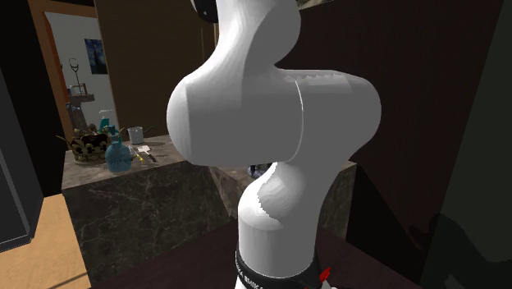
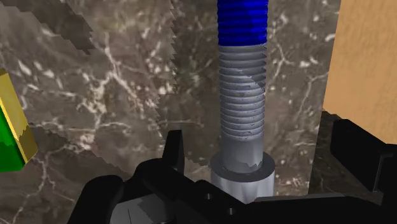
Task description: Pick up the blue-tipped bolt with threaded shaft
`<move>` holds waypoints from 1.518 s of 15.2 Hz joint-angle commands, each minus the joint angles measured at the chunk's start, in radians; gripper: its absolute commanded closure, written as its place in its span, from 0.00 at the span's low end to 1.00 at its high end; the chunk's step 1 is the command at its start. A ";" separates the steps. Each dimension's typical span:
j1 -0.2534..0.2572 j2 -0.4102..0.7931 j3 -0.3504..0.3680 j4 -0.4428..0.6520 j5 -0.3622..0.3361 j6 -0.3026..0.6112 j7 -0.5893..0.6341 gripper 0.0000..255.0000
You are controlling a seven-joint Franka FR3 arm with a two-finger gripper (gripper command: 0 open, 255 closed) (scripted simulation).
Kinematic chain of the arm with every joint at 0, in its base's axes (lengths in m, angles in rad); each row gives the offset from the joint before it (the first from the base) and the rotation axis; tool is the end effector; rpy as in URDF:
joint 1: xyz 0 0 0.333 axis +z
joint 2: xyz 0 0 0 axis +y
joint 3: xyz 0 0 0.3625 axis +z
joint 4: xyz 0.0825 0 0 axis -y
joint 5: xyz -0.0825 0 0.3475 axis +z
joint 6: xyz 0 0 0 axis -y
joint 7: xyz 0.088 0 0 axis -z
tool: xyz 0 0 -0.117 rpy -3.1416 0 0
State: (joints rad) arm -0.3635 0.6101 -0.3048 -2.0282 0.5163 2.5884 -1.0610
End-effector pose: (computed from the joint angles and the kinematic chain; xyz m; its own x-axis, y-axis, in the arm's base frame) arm 0.4725 -0.3685 0.2122 0.9970 0.0001 0.0774 0.0043 -0.9985 -0.0548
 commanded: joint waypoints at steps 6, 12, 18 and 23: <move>-0.031 0.079 0.040 0.029 0.041 0.051 -0.035 0.00; -0.033 0.080 0.040 0.030 0.041 0.051 -0.036 1.00; -0.027 0.067 0.034 0.024 0.036 0.044 -0.030 1.00; -0.004 0.007 0.005 0.002 0.006 0.005 -0.005 1.00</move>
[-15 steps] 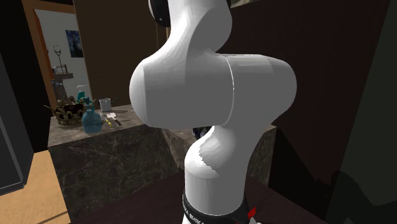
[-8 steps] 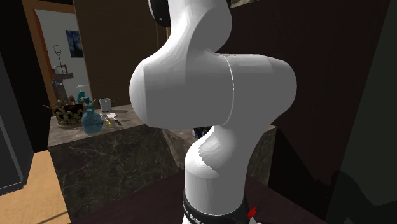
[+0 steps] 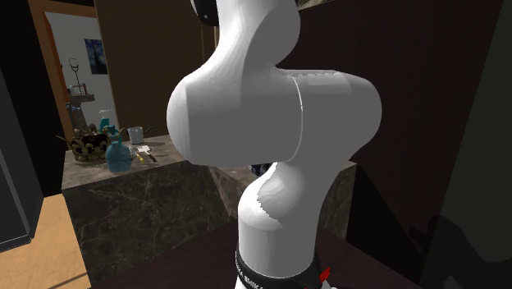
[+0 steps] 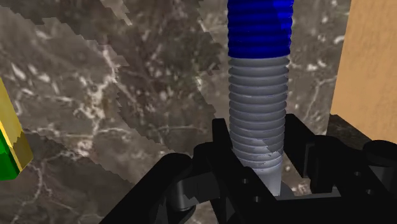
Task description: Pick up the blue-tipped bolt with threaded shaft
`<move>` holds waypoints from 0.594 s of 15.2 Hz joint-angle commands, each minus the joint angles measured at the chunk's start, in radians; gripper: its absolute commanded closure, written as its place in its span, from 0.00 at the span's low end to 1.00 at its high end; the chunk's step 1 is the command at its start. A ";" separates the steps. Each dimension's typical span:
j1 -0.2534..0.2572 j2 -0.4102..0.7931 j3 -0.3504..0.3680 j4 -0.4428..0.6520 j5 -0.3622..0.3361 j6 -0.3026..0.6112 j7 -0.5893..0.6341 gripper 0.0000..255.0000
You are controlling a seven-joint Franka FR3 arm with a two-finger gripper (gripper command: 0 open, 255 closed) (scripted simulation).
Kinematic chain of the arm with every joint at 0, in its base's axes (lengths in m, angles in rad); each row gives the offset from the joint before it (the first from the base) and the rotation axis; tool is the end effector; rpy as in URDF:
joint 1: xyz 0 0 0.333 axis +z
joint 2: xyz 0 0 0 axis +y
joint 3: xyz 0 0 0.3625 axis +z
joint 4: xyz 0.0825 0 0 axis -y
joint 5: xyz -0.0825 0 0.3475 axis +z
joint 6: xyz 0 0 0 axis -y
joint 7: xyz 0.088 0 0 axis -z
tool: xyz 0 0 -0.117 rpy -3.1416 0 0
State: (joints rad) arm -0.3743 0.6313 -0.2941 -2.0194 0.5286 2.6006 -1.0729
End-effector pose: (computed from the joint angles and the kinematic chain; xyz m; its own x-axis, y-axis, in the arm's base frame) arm 0.4731 -0.3707 0.2028 0.9969 -0.0004 0.0785 0.0040 -0.9984 -0.0556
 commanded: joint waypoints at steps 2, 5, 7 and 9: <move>0.015 -0.037 -0.018 -0.014 -0.019 -0.023 0.017 1.00; 0.028 -0.072 -0.036 -0.023 -0.039 -0.047 0.033 1.00; 0.037 -0.094 -0.047 -0.028 -0.053 -0.064 0.044 1.00; 0.045 -0.117 -0.058 -0.033 -0.068 -0.081 0.055 1.00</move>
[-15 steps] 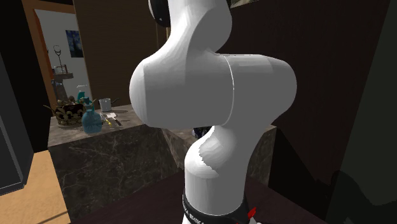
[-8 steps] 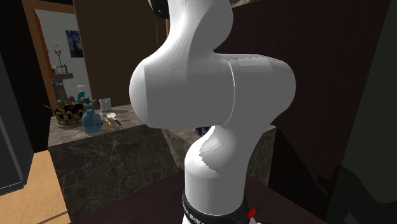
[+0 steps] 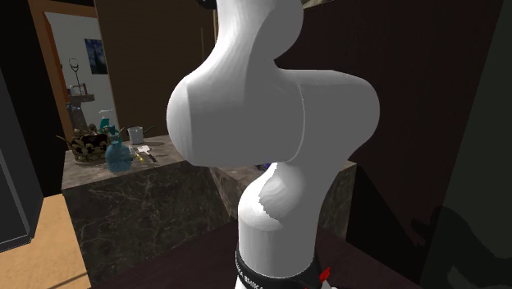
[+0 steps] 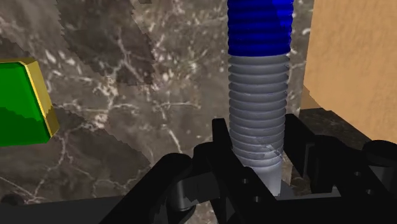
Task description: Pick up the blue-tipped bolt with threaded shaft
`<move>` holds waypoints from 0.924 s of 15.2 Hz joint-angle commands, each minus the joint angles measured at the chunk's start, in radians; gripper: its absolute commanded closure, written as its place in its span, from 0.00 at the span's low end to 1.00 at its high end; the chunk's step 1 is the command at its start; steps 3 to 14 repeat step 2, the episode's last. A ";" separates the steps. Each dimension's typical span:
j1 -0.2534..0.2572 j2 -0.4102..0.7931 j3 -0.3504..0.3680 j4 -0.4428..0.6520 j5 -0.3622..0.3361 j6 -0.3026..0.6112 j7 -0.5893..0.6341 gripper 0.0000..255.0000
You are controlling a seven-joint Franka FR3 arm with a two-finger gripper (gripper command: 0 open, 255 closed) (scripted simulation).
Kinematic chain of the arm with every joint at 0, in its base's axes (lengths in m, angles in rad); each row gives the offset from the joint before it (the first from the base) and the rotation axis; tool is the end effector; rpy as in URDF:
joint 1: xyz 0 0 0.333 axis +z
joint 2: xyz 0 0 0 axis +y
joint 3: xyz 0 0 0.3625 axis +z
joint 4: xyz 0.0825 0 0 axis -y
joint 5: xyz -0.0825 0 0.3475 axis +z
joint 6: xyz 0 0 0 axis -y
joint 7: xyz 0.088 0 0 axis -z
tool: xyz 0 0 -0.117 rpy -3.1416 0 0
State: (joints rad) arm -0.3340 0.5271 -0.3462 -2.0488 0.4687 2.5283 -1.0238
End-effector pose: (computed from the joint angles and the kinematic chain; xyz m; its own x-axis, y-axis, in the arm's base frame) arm 0.4680 -0.3659 0.2514 0.9969 -0.0004 0.0786 0.0039 -0.9984 -0.0555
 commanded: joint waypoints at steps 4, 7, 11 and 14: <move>0.005 -0.014 -0.007 -0.004 -0.009 -0.010 0.007 1.00; 0.005 -0.014 -0.007 -0.004 -0.009 -0.010 0.007 1.00; 0.005 -0.014 -0.007 -0.004 -0.009 -0.010 0.007 1.00; 0.005 -0.014 -0.007 -0.004 -0.009 -0.010 0.007 1.00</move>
